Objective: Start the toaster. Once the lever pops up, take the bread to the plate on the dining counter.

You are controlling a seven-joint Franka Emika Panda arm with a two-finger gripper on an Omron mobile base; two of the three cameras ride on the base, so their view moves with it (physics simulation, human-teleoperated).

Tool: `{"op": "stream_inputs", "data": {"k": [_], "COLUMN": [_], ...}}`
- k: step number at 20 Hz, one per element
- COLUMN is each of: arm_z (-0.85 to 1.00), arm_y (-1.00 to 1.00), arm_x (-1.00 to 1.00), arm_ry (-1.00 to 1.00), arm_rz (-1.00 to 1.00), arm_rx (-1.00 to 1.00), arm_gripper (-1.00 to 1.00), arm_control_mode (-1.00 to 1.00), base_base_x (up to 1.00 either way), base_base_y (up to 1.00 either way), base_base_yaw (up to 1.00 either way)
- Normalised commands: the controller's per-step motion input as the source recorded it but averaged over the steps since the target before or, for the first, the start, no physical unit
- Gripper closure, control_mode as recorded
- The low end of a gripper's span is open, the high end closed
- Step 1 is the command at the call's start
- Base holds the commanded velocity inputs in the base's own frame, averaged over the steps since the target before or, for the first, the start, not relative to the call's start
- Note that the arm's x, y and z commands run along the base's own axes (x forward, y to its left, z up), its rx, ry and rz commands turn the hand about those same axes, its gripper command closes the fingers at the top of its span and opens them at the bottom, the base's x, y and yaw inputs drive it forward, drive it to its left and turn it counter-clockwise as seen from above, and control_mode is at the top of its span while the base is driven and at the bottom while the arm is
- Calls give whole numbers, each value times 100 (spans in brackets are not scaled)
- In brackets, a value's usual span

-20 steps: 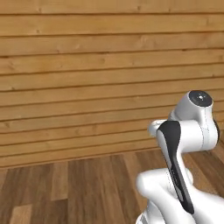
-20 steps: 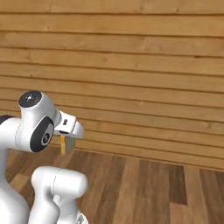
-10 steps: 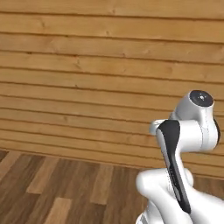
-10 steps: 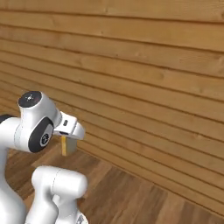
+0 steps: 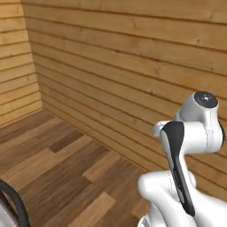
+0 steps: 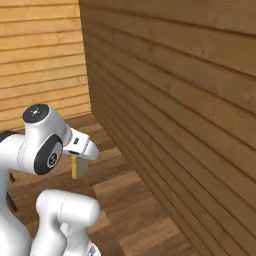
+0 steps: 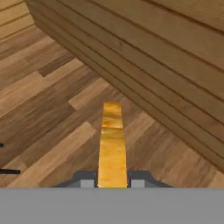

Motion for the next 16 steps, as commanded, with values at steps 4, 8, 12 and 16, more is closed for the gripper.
{"op": "stream_inputs", "data": {"k": [4,8,12,16], "arm_z": [0,0,0,0], "arm_y": [0,0,0,0], "arm_x": [0,0,0,0], "arm_ry": [0,0,0,0], "arm_rz": [0,0,0,0], "arm_rx": [0,0,0,0], "arm_gripper": [100,100,100,100], "arm_control_mode": [100,100,100,100], "base_base_x": [55,33,31,27], "base_base_y": [-18,-21,-16,-14], "base_base_yaw": [89,95,93,90]}}
